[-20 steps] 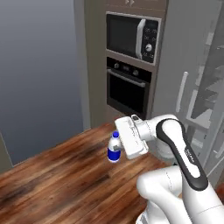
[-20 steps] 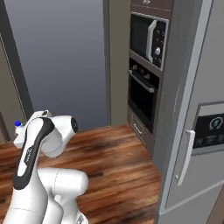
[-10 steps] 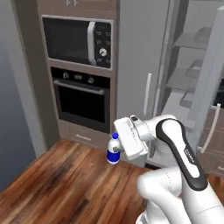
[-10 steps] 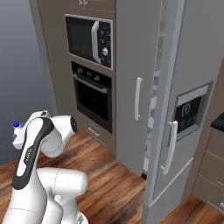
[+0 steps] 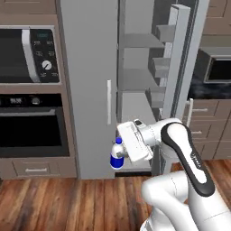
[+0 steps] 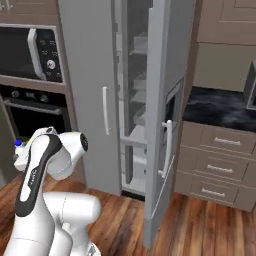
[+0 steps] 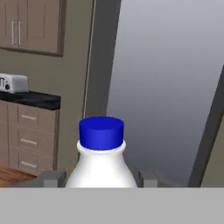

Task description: Take the bottled waters from the counter and place them in the freezer to freeze. Close the freezer door after placing the bottles.

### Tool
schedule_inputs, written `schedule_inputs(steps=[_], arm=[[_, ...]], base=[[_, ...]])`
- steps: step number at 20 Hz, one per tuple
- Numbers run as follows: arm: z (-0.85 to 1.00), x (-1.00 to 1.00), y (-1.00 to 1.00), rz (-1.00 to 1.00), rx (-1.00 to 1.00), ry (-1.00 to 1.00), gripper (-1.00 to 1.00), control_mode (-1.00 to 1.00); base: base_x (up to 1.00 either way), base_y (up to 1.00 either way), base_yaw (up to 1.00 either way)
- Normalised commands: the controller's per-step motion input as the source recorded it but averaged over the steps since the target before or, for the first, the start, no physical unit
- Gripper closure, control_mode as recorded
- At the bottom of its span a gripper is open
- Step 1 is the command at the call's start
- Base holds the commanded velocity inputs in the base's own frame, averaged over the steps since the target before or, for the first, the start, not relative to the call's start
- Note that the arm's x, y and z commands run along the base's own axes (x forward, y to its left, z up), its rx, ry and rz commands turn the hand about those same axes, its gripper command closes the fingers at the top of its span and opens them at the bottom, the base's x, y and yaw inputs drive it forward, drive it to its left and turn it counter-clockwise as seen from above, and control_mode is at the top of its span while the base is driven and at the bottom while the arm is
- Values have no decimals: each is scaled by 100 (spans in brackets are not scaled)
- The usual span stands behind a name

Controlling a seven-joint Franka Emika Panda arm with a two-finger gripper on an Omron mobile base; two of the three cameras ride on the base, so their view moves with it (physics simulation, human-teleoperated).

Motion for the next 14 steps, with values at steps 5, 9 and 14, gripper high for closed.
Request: schedule_inputs(steps=[5,9,14], arm=[[0,0,0,0,0,0,100,100],[0,0,0,0,0,0,100,100],[0,0,0,0,0,0,100,100]], base=[[67,86,-75],[94,91,-72],[84,41,-47]])
